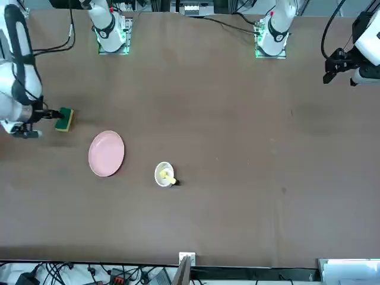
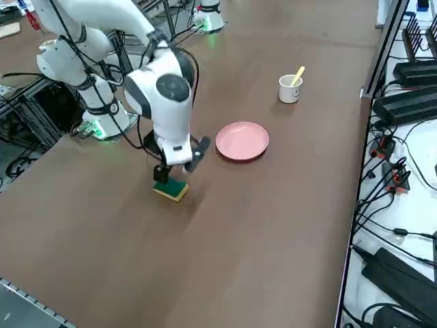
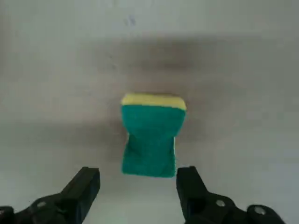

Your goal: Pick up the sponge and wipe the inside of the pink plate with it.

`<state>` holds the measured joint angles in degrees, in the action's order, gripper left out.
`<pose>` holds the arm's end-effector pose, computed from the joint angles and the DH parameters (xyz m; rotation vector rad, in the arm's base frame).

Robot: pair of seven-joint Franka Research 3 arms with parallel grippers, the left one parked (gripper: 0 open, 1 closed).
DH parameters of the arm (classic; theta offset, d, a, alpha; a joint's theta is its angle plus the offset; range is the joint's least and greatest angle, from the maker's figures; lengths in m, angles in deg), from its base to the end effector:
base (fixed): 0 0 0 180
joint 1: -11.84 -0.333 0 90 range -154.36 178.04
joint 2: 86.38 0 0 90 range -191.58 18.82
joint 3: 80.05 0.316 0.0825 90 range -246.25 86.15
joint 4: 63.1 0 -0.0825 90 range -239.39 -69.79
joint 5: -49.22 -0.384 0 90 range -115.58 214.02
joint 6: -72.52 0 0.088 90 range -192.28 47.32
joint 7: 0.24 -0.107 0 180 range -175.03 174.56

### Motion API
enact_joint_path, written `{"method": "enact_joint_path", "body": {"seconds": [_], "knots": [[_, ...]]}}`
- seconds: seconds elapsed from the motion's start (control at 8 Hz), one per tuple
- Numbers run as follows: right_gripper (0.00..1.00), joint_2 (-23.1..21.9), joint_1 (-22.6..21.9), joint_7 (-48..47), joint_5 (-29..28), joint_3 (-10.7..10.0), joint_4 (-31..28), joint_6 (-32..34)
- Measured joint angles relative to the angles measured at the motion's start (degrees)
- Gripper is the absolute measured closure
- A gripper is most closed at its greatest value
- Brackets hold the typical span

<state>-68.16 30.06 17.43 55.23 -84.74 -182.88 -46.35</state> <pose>0.4989 -0.2166 0.2482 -3.0799 0.0393 0.5449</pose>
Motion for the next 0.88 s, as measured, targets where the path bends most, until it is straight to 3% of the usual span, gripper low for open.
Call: {"method": "enact_joint_path", "body": {"seconds": [0.5, 0.88], "knots": [[0.06, 2.6, 3.0, 0.0, 2.1, 0.0, -0.4, -0.2], [0.08, 4.3, 2.9, -2.8, 2.1, 0.3, -0.4, -2.3]]}}
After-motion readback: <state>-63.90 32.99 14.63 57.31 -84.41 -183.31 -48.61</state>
